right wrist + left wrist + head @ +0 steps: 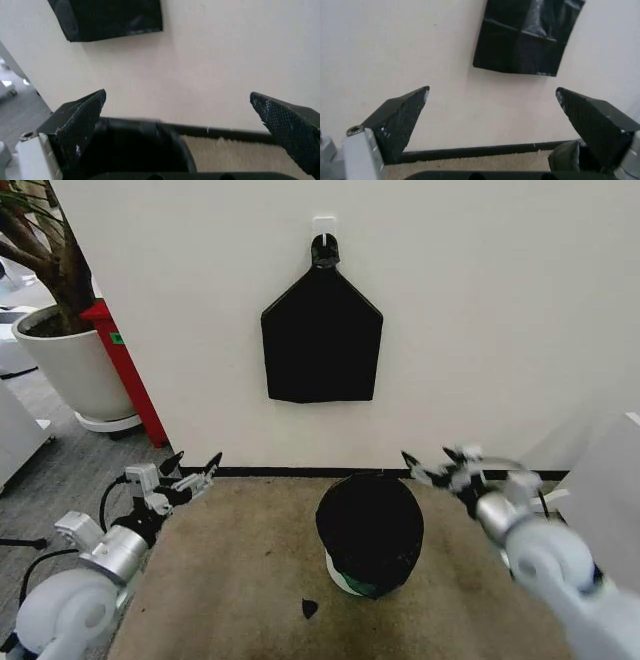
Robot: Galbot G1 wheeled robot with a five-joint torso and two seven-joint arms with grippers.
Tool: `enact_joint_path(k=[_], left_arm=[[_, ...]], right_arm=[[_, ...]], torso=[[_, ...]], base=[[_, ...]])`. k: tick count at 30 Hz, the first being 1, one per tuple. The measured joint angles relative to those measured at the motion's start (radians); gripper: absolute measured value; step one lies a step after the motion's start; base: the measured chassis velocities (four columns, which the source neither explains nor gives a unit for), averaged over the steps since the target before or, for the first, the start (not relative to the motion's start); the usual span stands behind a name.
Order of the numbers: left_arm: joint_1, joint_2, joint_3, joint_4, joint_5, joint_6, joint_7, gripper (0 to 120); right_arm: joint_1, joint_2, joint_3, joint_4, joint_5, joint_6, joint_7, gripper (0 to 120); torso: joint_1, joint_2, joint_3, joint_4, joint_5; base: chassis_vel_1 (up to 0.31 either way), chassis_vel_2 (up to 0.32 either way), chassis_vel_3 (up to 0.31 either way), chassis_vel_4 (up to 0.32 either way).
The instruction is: Place the garbage bag over the trash bin.
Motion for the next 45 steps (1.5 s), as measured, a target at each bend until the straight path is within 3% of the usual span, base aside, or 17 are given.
enact_joint_path(k=[3, 7, 8, 11, 14, 17, 18, 20, 22, 27, 31, 35, 41, 45], left_arm=[[-0.012, 0.018, 0.010, 0.052, 0.007, -0.018, 0.064, 100], [-0.035, 0.044, 0.036, 0.102, 0.020, -0.008, 0.154, 100], [-0.058, 0.066, 0.072, 0.136, 0.033, -0.009, 0.206, 100], [-0.097, 0.099, 0.132, 0.181, 0.037, -0.011, 0.235, 100], [-0.217, 0.136, 0.221, 0.279, 0.007, -0.001, 0.246, 100], [-0.475, 0.140, 0.352, 0.456, -0.174, 0.087, 0.240, 100], [-0.600, 0.129, 0.428, 0.539, -0.254, 0.122, 0.251, 100], [-0.647, 0.122, 0.464, 0.572, -0.286, 0.142, 0.258, 100], [-0.766, 0.090, 0.582, 0.668, -0.367, 0.202, 0.288, 100], [-0.974, -0.008, 0.778, 0.860, -0.511, 0.345, 0.319, 100], [-1.060, -0.056, 0.861, 0.958, -0.562, 0.403, 0.326, 100], [-1.140, -0.117, 0.943, 1.057, -0.681, 0.492, 0.318, 100], [-1.232, -0.175, 1.019, 1.145, -0.775, 0.616, 0.294, 100], [-1.267, -0.201, 1.055, 1.186, -0.779, 0.670, 0.279, 100]], right_arm=[[-0.226, 0.081, 0.168, -0.040, 0.066, 0.074, -0.213, 100], [-0.277, 0.105, 0.214, -0.095, 0.079, 0.103, -0.313, 100], [-0.289, 0.121, 0.223, -0.120, 0.062, 0.131, -0.353, 100], [-0.298, 0.144, 0.224, -0.127, 0.042, 0.142, -0.369, 100], [-0.303, 0.193, 0.203, -0.103, 0.007, 0.144, -0.359, 100], [-0.301, 0.258, 0.138, -0.067, -0.068, 0.147, -0.311, 100], [-0.298, 0.274, 0.111, -0.058, -0.087, 0.148, -0.290, 100], [-0.295, 0.277, 0.099, -0.055, -0.096, 0.148, -0.282, 100], [-0.286, 0.280, 0.072, -0.047, -0.115, 0.148, -0.263, 100], [-0.249, 0.264, 0.033, -0.030, -0.123, 0.141, -0.208, 100], [-0.232, 0.254, 0.029, -0.025, -0.109, 0.138, -0.183, 100], [-0.211, 0.246, 0.047, -0.035, -0.088, 0.139, -0.177, 100], [-0.191, 0.250, 0.062, -0.058, -0.076, 0.153, -0.183, 100], [-0.186, 0.264, 0.070, -0.074, -0.074, 0.166, -0.198, 100]], torso=[[0.000, 0.000, 0.000, -0.0013, -0.0012], [0.000, 0.000, 0.000, -0.0010, -0.0002], [0.000, 0.000, 0.000, -0.0005, 0.0003], [0.000, 0.000, 0.000, -0.0003, -0.0003], [0.000, 0.000, 0.000, -0.0003, -0.0004], [0.000, 0.000, 0.000, -0.0003, -0.0010], [0.000, 0.000, 0.000, -0.0008, -0.0001], [0.000, 0.000, 0.000, -0.0007, 0.0003], [0.000, 0.000, 0.000, -0.0006, -0.0005], [0.000, 0.000, 0.001, -0.0006, -0.0002], [0.000, 0.000, 0.001, -0.0006, -0.0003], [0.000, 0.000, 0.001, -0.0005, -0.0001], [0.000, 0.000, 0.000, -0.0007, 0.0001], [0.000, 0.000, 0.000, -0.0004, 0.0003]], base=[[0.000, 0.000, 0.000, 0.000], [0.000, 0.000, 0.000, 0.000], [0.000, 0.000, 0.000, 0.000], [0.000, 0.000, 0.000, 0.000], [0.000, 0.000, 0.000, 0.000], [0.000, 0.000, 0.000, 0.000], [0.000, 0.000, 0.000, 0.000], [0.000, 0.000, 0.000, 0.000], [0.000, 0.000, 0.000, 0.000], [0.000, 0.000, 0.000, 0.000], [0.000, 0.000, 0.000, 0.000], [0.000, 0.000, 0.000, 0.000], [0.000, 0.000, 0.000, 0.000], [0.000, 0.000, 0.000, 0.000]])
